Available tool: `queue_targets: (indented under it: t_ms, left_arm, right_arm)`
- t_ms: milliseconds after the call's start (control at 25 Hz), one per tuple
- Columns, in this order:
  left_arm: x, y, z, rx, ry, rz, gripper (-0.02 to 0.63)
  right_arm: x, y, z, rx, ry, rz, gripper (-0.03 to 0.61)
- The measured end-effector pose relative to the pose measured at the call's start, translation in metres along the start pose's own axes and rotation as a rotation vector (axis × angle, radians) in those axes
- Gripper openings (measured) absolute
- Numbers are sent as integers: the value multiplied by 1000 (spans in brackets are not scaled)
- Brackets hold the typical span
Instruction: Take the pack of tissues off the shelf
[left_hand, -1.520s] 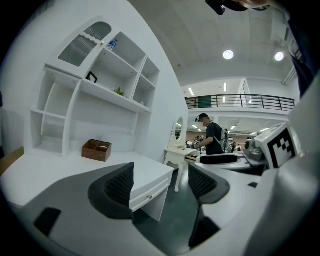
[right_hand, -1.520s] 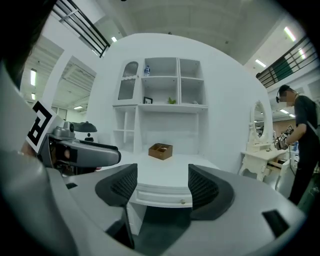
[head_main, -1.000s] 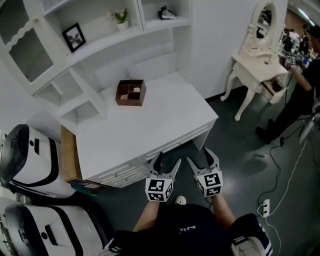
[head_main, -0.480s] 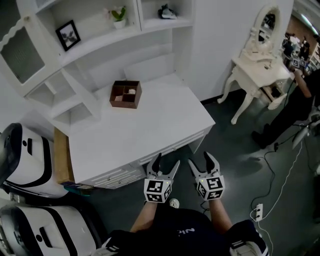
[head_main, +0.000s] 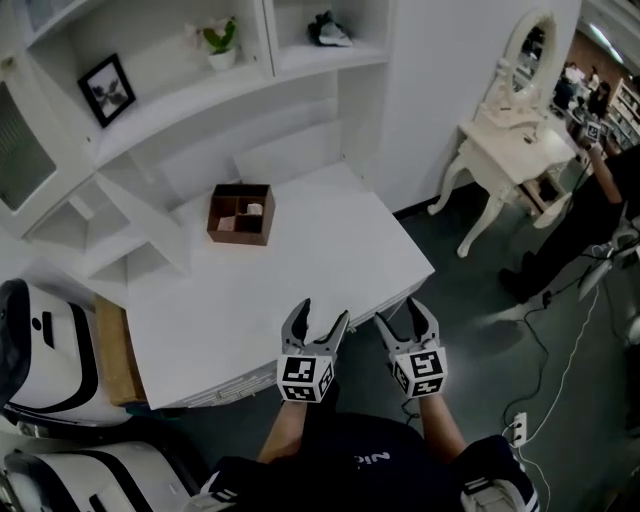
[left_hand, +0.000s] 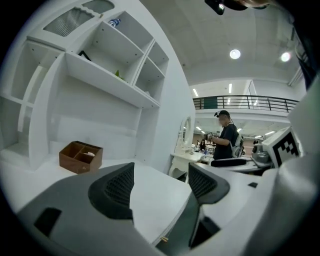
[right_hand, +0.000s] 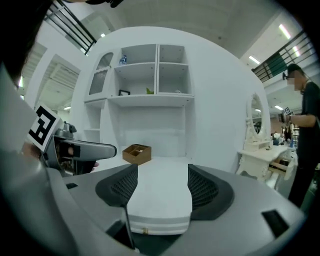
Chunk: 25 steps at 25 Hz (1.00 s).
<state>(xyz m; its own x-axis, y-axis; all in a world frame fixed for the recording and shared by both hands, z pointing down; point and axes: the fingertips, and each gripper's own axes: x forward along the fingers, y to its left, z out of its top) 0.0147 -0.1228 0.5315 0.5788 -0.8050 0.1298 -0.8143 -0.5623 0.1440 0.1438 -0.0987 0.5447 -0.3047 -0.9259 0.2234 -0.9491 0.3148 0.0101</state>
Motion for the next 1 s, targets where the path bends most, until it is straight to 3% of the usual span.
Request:
queue_targets:
  t_ms: [280, 440, 800, 1000]
  left_arm:
    - [59, 72, 31, -13, -5, -11, 336]
    - [81, 101, 41, -3, 10, -21, 336]
    - [102, 141, 47, 2, 48, -29, 336]
    - [107, 151, 63, -36, 27, -20, 336]
  right_arm:
    - [97, -1, 51, -5, -55, 23, 303]
    - [133, 1, 60, 16, -47, 13, 302]
    - [181, 17, 69, 23, -21, 22, 299]
    - [188, 4, 103, 2, -57, 5, 286]
